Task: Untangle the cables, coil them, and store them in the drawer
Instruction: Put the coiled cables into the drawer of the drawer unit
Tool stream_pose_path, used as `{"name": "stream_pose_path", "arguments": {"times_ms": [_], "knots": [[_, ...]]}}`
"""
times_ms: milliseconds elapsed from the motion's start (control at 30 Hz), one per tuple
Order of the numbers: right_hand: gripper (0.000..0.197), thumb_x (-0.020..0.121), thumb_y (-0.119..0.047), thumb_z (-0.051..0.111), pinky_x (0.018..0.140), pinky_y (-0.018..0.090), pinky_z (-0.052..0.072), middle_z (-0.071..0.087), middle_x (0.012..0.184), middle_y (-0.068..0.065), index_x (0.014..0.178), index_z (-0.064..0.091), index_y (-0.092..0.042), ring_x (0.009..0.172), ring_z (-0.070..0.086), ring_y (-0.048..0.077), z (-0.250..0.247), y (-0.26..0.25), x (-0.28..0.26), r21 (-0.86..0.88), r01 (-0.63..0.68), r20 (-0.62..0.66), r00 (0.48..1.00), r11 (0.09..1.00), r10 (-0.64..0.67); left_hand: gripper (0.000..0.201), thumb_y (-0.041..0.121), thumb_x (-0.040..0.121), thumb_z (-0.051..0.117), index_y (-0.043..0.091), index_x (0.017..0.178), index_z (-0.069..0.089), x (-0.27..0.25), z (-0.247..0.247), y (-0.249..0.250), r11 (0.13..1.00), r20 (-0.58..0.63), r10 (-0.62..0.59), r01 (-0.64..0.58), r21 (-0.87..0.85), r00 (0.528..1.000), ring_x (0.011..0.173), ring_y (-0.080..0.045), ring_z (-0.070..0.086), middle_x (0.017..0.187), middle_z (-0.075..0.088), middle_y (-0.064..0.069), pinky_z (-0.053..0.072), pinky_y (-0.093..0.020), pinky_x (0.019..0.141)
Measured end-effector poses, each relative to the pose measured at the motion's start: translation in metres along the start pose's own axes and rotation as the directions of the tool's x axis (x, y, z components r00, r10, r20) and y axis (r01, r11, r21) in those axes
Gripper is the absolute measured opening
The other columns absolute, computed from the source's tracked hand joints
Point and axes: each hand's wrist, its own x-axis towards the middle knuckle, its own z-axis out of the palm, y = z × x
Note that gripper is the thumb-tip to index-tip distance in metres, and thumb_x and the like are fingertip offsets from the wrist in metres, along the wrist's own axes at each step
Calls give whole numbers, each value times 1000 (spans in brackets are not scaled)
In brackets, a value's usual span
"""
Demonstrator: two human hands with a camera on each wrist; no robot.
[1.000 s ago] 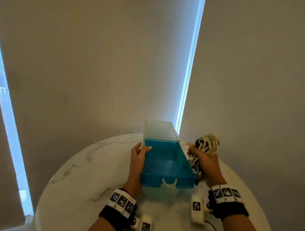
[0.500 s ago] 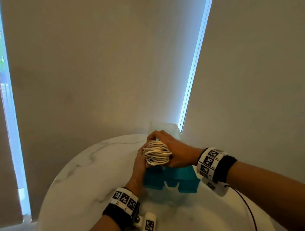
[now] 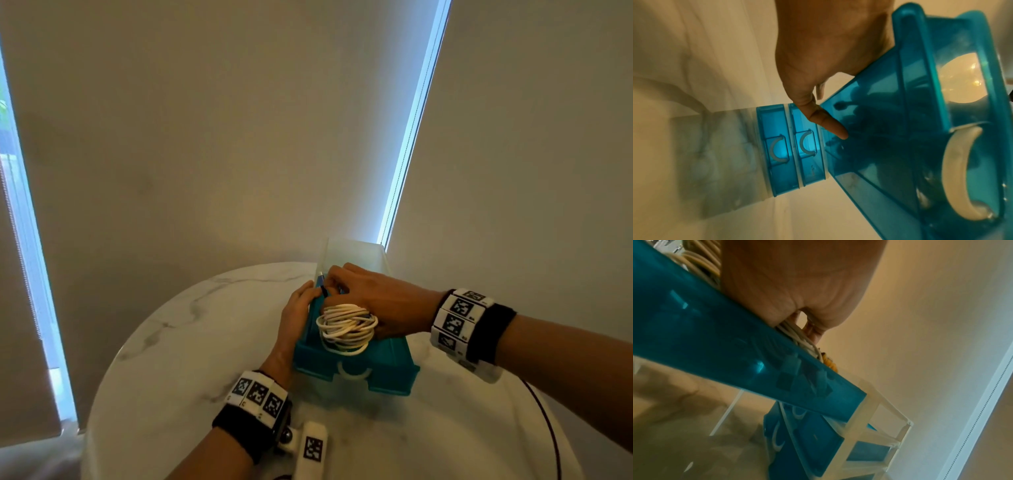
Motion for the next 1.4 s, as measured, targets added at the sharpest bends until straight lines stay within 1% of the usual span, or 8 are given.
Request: {"name": "stream_pose_path", "arguments": {"times_ms": [100,267,600,700,800,1100,1233,1400], "knots": [[57,94,-45,78,105,33,49,47,148,1,143,56,-25,124,48,22,-5,3,2,-23,-25,18,999,999,26,69,70,90,69,25,143,65,-15,1,7,991,84,-41,52,-125,996,138,-34,60,147,66,-9,46,-59,118],[60,93,-42,79,110,32,46,45,153,1,145,54,-27,126,49,22,-10,1,1,7,-66,93,994,998,65,44,27,112,47,-4,141,59,-23,15,24,965,1,-34,33,-259,999,114,-40,68,134,66,-29,63,-32,82],[54,96,-46,76,105,33,46,56,141,1,141,58,-23,115,54,21,-8,-1,9,-84,-66,84,994,994,73,29,20,111,56,8,135,67,-10,9,25,999,49,-2,4,-37,999,105,-5,73,126,74,-8,56,-35,106],[55,95,-43,78,109,34,44,53,143,7,142,58,-21,119,53,23,-7,3,12,-83,-110,138,983,991,121,29,26,112,53,8,109,75,-33,15,37,998,145,-20,29,-56,989,92,-24,74,95,82,-5,62,-38,89],[76,90,-40,84,112,38,46,34,152,10,154,44,-27,133,44,26,-13,6,7,-117,-223,170,956,968,240,56,37,98,71,5,142,60,-35,17,36,997,164,-4,16,-75,986,116,-35,72,123,77,-17,60,-40,100],[104,85,-38,88,120,51,40,36,158,5,167,24,-32,145,39,29,-64,-3,-15,-85,-565,526,674,821,519,43,13,103,65,22,142,50,-36,24,32,996,135,-55,64,-67,989,108,-30,78,118,77,-4,63,-49,93],[45,106,-40,63,110,43,54,63,142,4,145,58,-19,124,66,21,-72,-5,-42,267,-712,410,694,650,591,76,15,99,72,23,163,32,-38,25,34,994,104,-51,60,-89,993,102,-23,76,117,69,4,64,-39,79],[79,93,-83,46,78,30,59,80,92,6,97,80,-11,87,76,22,-42,-18,-29,268,-758,264,652,595,711,97,52,77,93,25,154,40,-38,29,36,977,79,-172,180,-112,982,110,-35,77,133,71,-14,65,-52,86]]}}
